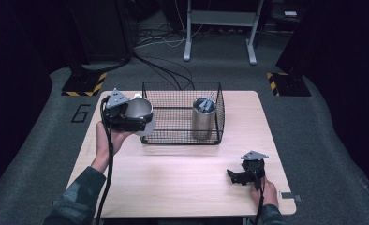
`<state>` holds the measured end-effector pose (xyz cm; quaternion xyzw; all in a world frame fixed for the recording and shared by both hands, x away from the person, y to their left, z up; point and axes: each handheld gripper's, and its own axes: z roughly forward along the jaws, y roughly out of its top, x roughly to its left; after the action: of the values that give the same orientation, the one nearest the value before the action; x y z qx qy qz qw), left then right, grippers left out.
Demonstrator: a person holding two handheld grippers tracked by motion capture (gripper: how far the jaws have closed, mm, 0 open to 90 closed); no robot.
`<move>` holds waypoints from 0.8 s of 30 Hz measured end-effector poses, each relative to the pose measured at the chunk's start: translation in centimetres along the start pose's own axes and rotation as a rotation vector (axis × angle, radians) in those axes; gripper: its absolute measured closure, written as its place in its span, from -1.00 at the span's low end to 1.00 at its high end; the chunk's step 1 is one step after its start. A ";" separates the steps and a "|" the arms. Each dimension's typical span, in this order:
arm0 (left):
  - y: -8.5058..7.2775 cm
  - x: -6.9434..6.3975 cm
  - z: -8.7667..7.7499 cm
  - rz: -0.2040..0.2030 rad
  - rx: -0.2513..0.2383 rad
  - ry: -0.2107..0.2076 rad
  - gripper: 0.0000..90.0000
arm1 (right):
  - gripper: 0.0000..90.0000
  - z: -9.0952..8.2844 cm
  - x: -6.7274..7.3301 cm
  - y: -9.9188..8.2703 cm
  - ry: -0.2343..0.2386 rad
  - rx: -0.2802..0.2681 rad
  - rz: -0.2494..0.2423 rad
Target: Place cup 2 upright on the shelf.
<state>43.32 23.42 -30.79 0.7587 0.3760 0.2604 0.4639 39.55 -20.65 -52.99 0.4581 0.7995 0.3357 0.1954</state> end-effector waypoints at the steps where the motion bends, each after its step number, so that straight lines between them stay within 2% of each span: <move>1: 0.1 -0.1 0.2 -0.002 -0.004 0.004 -0.86 | -1.00 0.0 0.0 0.0 0.000 0.000 0.000; 14: 2.4 -0.5 3.8 0.008 0.011 -0.013 -0.86 | -1.00 0.0 0.0 0.0 0.001 0.000 0.000; 18: 2.7 -0.8 5.0 0.019 0.025 -0.004 -0.86 | -1.00 0.0 0.0 0.0 0.000 0.000 0.000; 24: 2.9 -0.7 6.7 0.012 0.041 0.006 -0.86 | -1.00 0.0 0.0 0.0 0.001 0.000 0.000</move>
<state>48.84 18.57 -31.11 0.7696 0.3781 0.2578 0.4453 39.55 -20.66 -53.00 0.4578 0.7996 0.3360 0.1953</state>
